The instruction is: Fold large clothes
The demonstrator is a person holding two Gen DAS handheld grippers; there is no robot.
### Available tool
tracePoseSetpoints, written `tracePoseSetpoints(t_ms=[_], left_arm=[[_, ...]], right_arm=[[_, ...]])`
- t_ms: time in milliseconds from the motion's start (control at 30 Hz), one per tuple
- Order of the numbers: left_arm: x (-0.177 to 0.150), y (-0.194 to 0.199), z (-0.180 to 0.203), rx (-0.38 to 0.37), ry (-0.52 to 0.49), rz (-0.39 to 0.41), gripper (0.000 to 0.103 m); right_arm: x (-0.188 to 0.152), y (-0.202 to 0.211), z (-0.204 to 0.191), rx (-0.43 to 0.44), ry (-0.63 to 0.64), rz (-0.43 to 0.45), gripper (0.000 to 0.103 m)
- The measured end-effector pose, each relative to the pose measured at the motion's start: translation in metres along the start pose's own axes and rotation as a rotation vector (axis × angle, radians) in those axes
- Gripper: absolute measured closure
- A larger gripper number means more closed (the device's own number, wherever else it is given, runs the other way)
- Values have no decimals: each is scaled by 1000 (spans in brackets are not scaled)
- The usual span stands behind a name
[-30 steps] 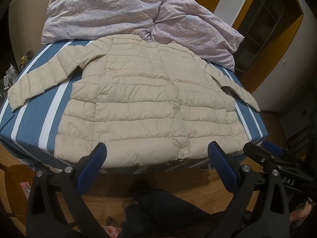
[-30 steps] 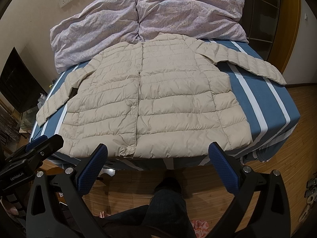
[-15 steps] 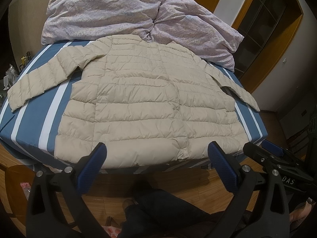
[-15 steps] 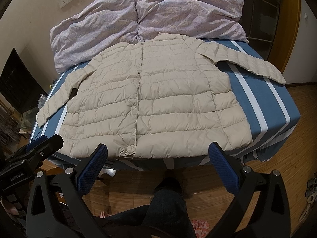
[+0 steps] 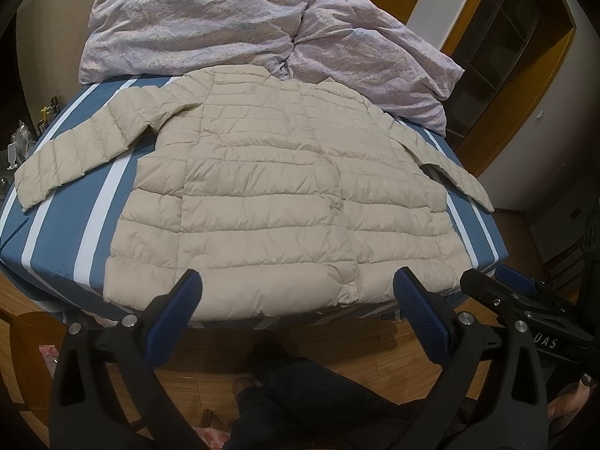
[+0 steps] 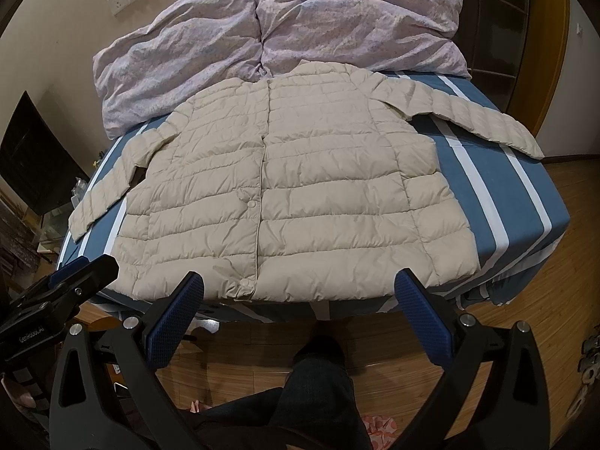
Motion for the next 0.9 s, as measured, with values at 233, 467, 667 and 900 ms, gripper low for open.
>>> tracePoseSetpoints(t_ms=[233, 467, 667, 900], left_arm=[[2, -3, -1, 7, 5, -11, 2], [28, -25, -14, 57, 26, -18, 2], [52, -51, -15, 113, -3, -29, 2], [95, -97, -10, 154, -60, -75, 2]], right_arm=[[10, -8, 1, -8, -11, -5, 1], [30, -28, 10, -31, -22, -26, 1], [53, -54, 16, -59, -17, -59, 1], [90, -91, 40, -83, -66, -96, 1]])
Point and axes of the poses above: each gripper's, at about its wrist camera, not at the fingertips, and y roughly against the way its jaws point, z to its right, x to its top, the point moved 2 cm from there along -y, roughly the way its jaws point, and after that the axes turned 2 degrees about -z, right-handed, at the moved point
